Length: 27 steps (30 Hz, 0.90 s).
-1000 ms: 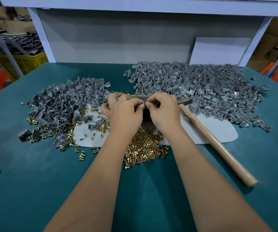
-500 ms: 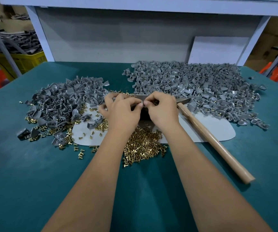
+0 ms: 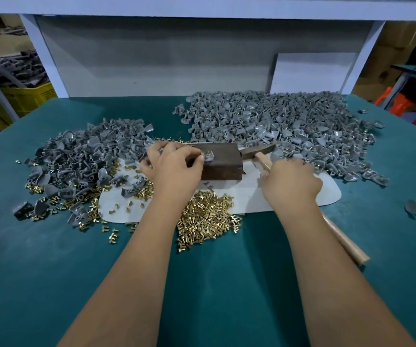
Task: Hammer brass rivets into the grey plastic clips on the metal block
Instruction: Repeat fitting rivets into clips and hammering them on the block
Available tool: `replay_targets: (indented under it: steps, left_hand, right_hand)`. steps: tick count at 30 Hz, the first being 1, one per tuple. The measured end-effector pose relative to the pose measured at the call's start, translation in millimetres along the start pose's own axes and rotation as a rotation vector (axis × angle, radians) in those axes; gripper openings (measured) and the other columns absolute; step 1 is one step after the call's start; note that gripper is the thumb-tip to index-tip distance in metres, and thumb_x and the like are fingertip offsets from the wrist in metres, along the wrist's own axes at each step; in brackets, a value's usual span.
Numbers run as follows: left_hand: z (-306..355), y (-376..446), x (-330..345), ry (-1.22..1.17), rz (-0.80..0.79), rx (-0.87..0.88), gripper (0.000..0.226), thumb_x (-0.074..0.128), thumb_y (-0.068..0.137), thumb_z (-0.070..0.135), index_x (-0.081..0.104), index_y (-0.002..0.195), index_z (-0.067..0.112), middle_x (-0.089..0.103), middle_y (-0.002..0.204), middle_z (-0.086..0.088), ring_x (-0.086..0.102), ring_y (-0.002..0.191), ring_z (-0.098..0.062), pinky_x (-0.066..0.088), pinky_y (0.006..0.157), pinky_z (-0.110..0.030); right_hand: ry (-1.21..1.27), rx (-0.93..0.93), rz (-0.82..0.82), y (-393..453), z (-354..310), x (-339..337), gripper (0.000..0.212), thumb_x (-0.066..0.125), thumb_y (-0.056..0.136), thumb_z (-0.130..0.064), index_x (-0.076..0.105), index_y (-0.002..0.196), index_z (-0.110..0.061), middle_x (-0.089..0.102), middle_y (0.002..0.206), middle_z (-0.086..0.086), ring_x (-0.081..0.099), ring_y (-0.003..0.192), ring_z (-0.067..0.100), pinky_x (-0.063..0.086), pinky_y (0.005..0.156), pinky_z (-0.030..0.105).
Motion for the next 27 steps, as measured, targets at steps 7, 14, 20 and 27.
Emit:
replay_targets:
  steps: [7,14,20,27]
  left_hand:
    - [1,-1,0,-0.045,0.027,-0.012,0.008,0.063,0.091,0.039,0.071,0.09,0.038,0.061,0.121,0.015,0.026,0.129,-0.019,0.012,0.102,-0.043]
    - [-1,-2,1,-0.037,0.056,0.011,0.012,0.062,0.092,0.04,0.074,0.091,0.038,0.065,0.113,0.021,0.031,0.128,-0.017,0.01,0.095,-0.04]
    - [1,-4,0,-0.055,0.065,-0.014,0.013,0.064,0.092,0.036,0.076,0.094,0.04,0.068,0.111,0.024,0.037,0.128,-0.016,0.016,0.102,-0.047]
    - [-1,-4,1,-0.071,0.032,-0.021,0.017,0.06,0.095,0.035,0.076,0.1,0.037,0.068,0.114,0.023,0.036,0.132,-0.015,0.02,0.106,-0.053]
  right_hand:
    - [0.251,-0.044,0.092,2,-9,-6,0.024,0.054,0.091,-0.012,0.045,0.113,-0.005,0.062,0.098,0.014,0.057,0.085,0.033,0.035,0.061,0.031]
    - [0.523,-0.172,0.206,-11,-13,-41,0.018,0.046,0.097,-0.042,0.049,0.096,-0.024,0.053,0.072,-0.009,0.05,0.061,0.015,0.027,0.049,0.028]
    - [0.478,-0.318,0.104,-14,-29,-49,0.016,0.05,0.096,-0.035,0.055,0.108,-0.026,0.06,0.079,-0.006,0.056,0.07,0.022,0.039,0.055,0.032]
    - [0.466,-0.371,0.013,-22,-36,-37,0.043,0.046,0.097,-0.031,0.042,0.135,-0.052,0.067,0.112,-0.005,0.061,0.085,0.025,0.043,0.063,0.03]
Point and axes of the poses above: each hand's wrist, its own y-axis towards the middle knuckle, its own x-axis out of the palm, z = x × y, the point moved 5 cm from there along y, towards the middle knuckle
